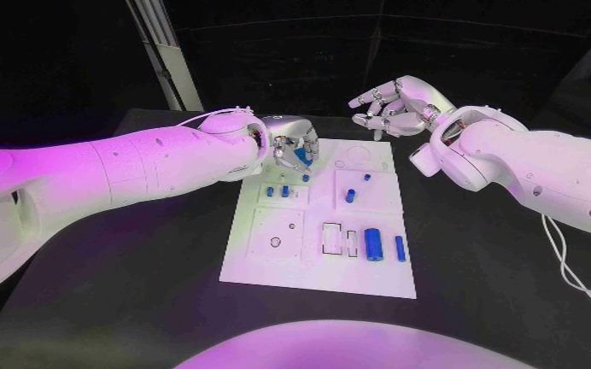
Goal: Assemble the parts on the task board
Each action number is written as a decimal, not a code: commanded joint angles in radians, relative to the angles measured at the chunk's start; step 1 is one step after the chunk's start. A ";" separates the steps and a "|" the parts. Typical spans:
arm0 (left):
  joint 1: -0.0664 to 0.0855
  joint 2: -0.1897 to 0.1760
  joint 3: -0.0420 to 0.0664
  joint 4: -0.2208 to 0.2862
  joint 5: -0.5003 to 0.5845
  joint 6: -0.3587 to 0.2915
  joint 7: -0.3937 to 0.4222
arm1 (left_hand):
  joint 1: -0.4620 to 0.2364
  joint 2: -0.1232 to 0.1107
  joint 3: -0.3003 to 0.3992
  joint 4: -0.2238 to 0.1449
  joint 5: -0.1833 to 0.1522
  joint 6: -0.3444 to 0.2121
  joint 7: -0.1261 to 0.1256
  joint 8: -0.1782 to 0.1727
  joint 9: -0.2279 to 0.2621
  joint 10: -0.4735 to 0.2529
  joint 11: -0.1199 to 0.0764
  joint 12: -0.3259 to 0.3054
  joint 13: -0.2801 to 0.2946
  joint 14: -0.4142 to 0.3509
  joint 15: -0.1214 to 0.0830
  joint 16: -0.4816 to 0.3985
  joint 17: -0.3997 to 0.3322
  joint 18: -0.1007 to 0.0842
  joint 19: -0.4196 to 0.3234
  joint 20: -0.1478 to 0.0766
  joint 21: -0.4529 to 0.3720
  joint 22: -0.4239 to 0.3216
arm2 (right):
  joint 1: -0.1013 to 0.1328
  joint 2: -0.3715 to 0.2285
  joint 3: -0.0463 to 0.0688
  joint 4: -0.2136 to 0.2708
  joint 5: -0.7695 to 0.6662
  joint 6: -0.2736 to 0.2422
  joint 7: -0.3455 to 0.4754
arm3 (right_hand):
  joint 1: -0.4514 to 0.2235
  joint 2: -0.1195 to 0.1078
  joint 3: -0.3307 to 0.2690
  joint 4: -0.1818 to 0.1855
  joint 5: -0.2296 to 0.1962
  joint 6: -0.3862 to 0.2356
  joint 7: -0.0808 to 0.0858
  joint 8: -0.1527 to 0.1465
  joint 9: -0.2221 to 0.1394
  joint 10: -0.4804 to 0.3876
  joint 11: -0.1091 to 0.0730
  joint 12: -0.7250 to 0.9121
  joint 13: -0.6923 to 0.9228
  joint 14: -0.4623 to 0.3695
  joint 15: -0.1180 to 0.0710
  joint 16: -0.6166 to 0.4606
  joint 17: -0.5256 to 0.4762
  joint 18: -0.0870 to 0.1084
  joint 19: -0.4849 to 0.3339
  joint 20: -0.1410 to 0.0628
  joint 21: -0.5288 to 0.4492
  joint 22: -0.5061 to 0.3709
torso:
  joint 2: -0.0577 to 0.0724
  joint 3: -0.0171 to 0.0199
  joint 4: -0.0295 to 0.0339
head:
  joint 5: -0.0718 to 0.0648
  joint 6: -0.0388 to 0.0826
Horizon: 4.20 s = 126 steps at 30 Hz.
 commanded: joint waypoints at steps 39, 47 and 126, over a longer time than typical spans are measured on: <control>-0.015 0.096 -0.010 -0.108 -0.076 0.192 -0.068 | 0.006 0.054 0.012 -0.012 -0.001 0.088 -0.011 -0.052 -0.004 0.102 -0.016 -0.047 -0.042 0.028 -0.015 0.013 -0.033 -0.045 0.062 -0.012 0.223 0.230 | 0.001 0.019 0.001 -0.005 0.000 -0.010 0.007 | 0.011 0.004 0.010 -0.001 0.005 -0.007 0.001 0.003 0.000 -0.009 0.000 0.007 -0.002 0.003 0.001 -0.002 0.002 0.005 -0.001 0.005 -0.005 -0.001 | -0.001 0.0009 0.0015 | -0.005 -0.009; -0.018 0.100 -0.011 -0.120 -0.080 0.205 -0.077 | 0.006 0.054 0.014 -0.013 -0.001 0.090 -0.011 -0.054 -0.004 0.105 -0.016 -0.049 -0.042 0.028 -0.015 0.013 -0.034 -0.045 0.063 -0.012 0.226 0.233 | 0.001 0.019 0.001 -0.005 0.000 -0.010 0.007 | 0.012 0.004 0.012 -0.001 0.005 -0.007 0.001 0.003 0.000 -0.009 0.000 0.007 -0.002 0.003 0.001 -0.002 0.003 0.005 -0.001 0.004 -0.005 -0.001 | -0.002 0.0006 0.0016 | -0.006 -0.010; -0.029 -0.112 0.030 0.023 -0.016 0.088 -0.027 | 0.004 0.069 0.151 -0.066 -0.001 0.164 -0.009 -0.099 -0.002 0.199 -0.023 -0.132 -0.046 0.026 -0.022 0.021 -0.078 -0.060 0.075 -0.019 0.315 0.337 | 0.001 0.008 0.001 -0.004 0.000 -0.009 0.009 | 0.013 0.004 0.015 0.000 0.004 -0.007 0.001 0.003 0.000 -0.009 0.000 0.009 -0.003 0.004 0.001 0.000 0.006 0.005 0.000 0.004 -0.005 -0.001 | -0.001 0.0001 0.0011 | 0.002 0.001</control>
